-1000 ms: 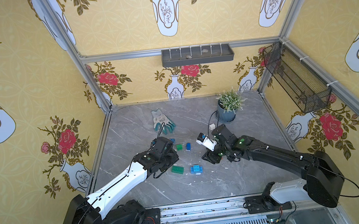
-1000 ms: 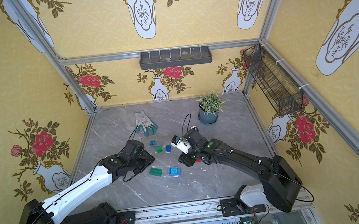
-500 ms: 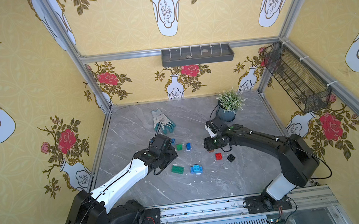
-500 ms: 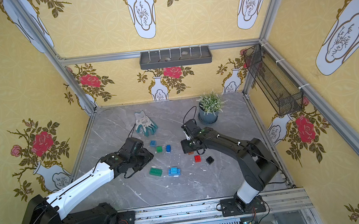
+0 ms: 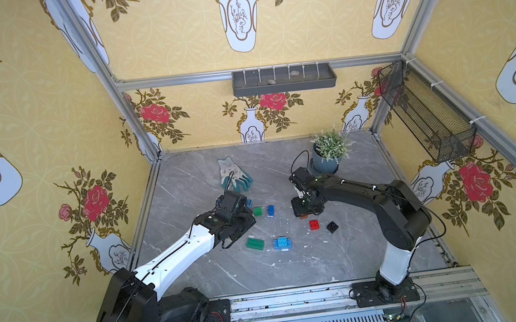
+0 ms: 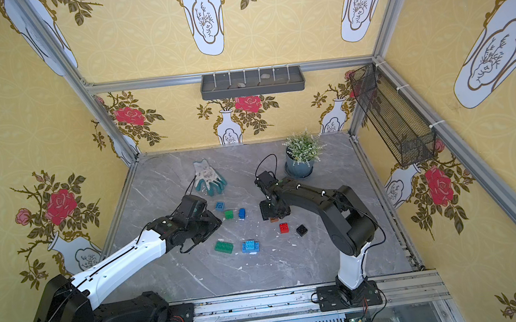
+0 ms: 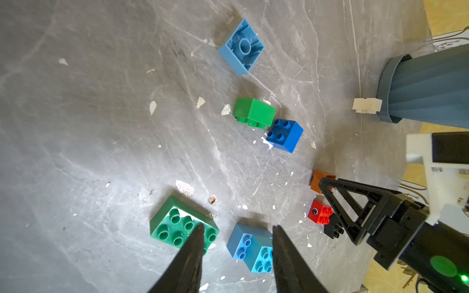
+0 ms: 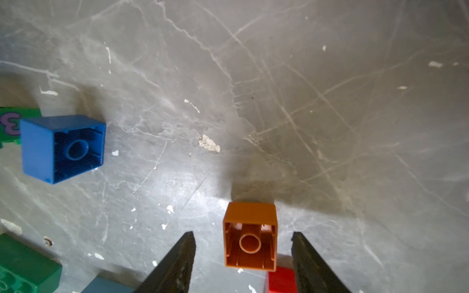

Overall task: Assemble the number 1 with lego
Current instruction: Pick up the lego brick from the center of the board.

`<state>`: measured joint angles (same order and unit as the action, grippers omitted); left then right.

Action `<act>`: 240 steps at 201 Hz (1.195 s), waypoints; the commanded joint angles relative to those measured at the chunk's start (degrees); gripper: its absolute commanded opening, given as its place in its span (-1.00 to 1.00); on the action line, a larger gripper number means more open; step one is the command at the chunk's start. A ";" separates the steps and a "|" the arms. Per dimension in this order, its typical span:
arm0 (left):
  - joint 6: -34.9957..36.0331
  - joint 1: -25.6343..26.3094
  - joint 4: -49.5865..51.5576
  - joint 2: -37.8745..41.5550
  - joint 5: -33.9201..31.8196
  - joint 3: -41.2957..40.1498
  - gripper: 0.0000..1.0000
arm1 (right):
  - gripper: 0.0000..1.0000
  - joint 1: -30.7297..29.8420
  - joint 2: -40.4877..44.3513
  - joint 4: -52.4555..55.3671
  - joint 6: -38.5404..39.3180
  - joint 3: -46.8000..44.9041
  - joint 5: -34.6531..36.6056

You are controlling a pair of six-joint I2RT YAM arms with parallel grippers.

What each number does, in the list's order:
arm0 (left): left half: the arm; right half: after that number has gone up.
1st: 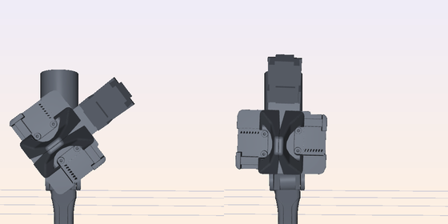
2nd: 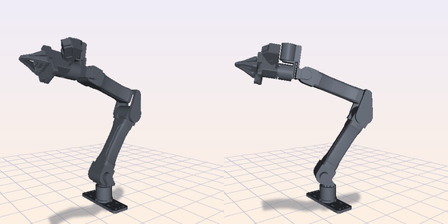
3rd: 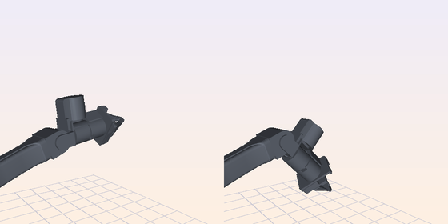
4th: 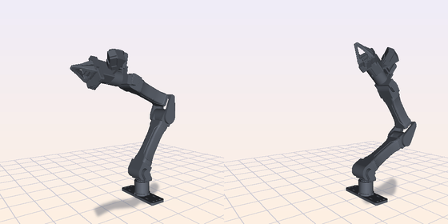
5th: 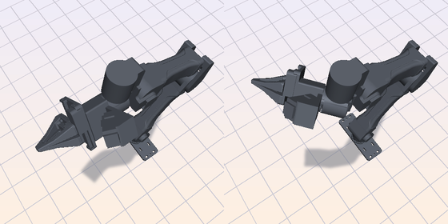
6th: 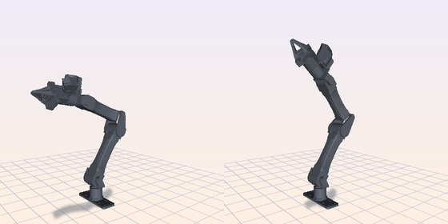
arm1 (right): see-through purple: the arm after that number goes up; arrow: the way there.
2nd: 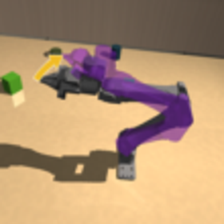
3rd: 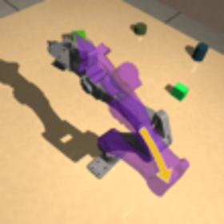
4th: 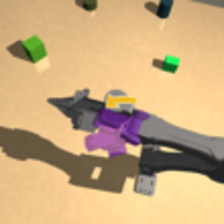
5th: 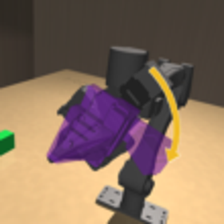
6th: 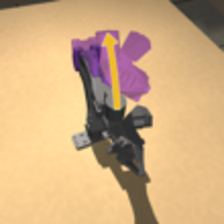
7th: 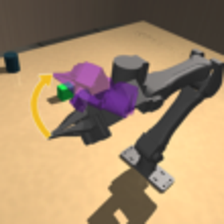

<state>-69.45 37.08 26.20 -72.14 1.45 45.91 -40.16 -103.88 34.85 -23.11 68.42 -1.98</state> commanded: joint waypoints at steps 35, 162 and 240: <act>0.10 -0.17 -0.17 -0.16 -0.58 0.23 -0.12 | 0.06 0.32 -2.88 2.49 0.10 1.89 -0.57; 5.89 -0.17 -7.56 7.60 -5.41 -4.16 -0.16 | -0.51 0.40 0.86 -0.29 1.55 1.10 -2.30; 49.16 0.10 -35.19 26.99 5.25 -14.75 0.32 | -0.47 3.18 17.77 -12.66 -0.18 -0.42 -33.69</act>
<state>-40.84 37.04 3.25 -48.23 -3.38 32.77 -38.81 -87.24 27.57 -20.99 66.63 -17.69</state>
